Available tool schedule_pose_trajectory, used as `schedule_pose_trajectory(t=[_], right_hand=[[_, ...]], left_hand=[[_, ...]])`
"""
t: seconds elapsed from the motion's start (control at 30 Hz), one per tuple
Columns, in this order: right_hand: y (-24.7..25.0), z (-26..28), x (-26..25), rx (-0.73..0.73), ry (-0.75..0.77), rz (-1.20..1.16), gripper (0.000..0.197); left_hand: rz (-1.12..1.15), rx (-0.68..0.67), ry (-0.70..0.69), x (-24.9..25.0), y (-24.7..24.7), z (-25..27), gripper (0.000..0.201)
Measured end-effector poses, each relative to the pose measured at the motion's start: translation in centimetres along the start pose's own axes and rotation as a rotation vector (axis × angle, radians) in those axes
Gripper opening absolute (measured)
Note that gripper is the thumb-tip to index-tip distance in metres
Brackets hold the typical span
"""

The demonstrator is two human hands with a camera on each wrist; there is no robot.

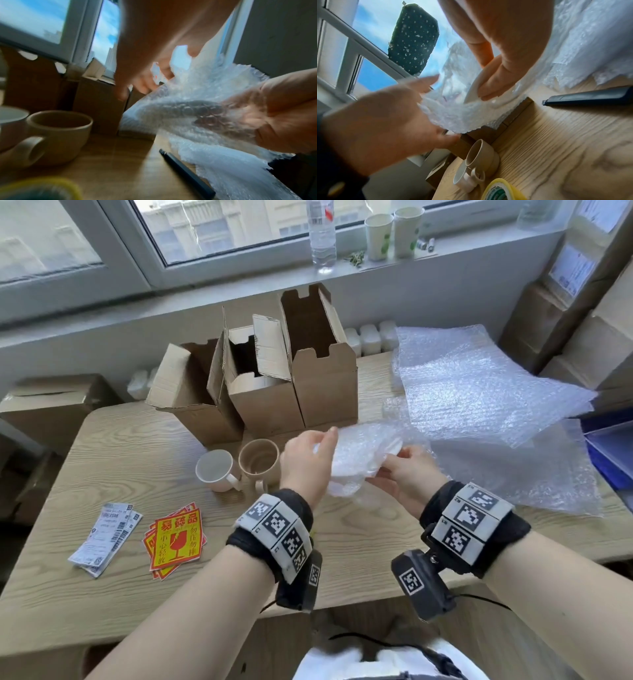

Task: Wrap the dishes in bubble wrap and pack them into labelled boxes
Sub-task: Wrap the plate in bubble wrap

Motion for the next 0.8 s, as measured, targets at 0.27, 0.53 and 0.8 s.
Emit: schedule_pose_trajectory(t=[0.27,0.53,0.8], right_hand=[[-0.6,0.1,1.0,-0.078,-0.021,-0.122,0.011],[-0.8,-1.2,4.7,-0.027,-0.356,-0.295,0.021],[-2.4,-2.6,11.9,-0.023,-0.816,-1.017,0.054]], left_hand=[[0.844,-0.246,0.656,-5.7,-2.9,1.5,0.029],[0.557,-0.489,0.517,-6.3,-3.3,2.1,0.026],[0.483,-0.473,0.649,-9.8,-3.2,3.3,0.029]])
Point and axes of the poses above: each hand's wrist, its own z-axis away from the middle knuckle, its own y-axis out of the back of the hand, x = y × z, the point moved 6 cm from there along -z, towards the middle knuckle, and after that the axes turned 7 degrees about z, right-handed, at the moved point
